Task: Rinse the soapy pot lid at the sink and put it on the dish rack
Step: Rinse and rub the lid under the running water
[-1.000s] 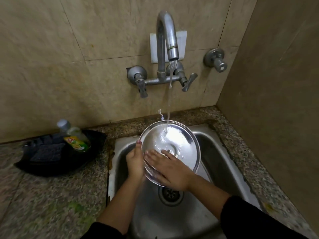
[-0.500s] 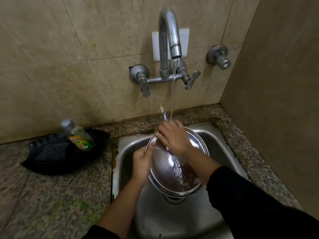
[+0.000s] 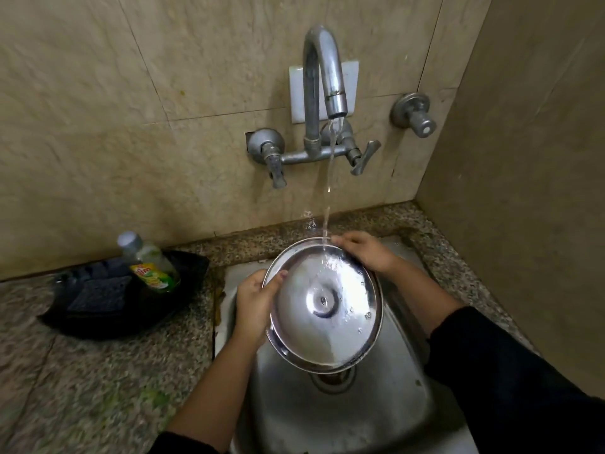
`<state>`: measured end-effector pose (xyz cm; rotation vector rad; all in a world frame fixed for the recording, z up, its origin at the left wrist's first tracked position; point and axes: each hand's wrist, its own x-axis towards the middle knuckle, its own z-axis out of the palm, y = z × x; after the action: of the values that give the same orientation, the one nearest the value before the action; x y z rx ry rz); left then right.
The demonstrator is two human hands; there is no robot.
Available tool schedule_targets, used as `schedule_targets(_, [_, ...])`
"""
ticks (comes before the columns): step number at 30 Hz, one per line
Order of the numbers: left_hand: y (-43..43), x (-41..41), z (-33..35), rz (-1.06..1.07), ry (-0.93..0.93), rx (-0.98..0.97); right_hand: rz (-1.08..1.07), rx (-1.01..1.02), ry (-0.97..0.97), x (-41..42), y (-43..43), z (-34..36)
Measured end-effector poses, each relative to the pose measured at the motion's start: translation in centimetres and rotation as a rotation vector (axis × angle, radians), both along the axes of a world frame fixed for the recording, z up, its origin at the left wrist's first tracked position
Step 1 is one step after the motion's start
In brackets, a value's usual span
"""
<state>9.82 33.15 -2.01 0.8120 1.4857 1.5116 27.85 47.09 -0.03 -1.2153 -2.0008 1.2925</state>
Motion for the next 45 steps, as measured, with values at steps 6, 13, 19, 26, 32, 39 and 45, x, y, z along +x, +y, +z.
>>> schedule_targets(6, [2.7, 0.4, 1.8, -0.319, 0.092, -0.099, 0.251, 0.319, -0.254, -3.7, -0.9, 0.2])
schedule_targets(13, [1.5, -0.1, 1.0, -0.154, -0.121, -0.148, -0.145, 0.021, 0.039, -0.8, 1.1, -1.4])
schedule_targets(19, [2.9, 0.3, 2.0, -0.31, -0.049, -0.153, 0.101, 0.222, -0.105, -3.0, -0.2, -0.4])
schedule_targets(26, [2.6, -0.2, 2.1, -0.267, -0.116, -0.22, -0.077, 0.152, -0.007, -2.1, 0.1, -1.1])
schedule_targets(32, [2.7, 0.5, 1.9, -0.239, -0.097, -0.127, -0.063, 0.181, -0.055, -2.4, 0.1, -0.7])
schedule_targets(39, [2.6, 0.4, 2.3, -0.311, -0.038, -0.178, -0.034, 0.275, -0.135, -3.3, -0.8, -0.5])
schedule_targets(45, [1.7, 0.4, 1.9, -0.14, -0.062, -0.128, -0.333, 0.228, -0.065, -1.7, -0.1, -1.7])
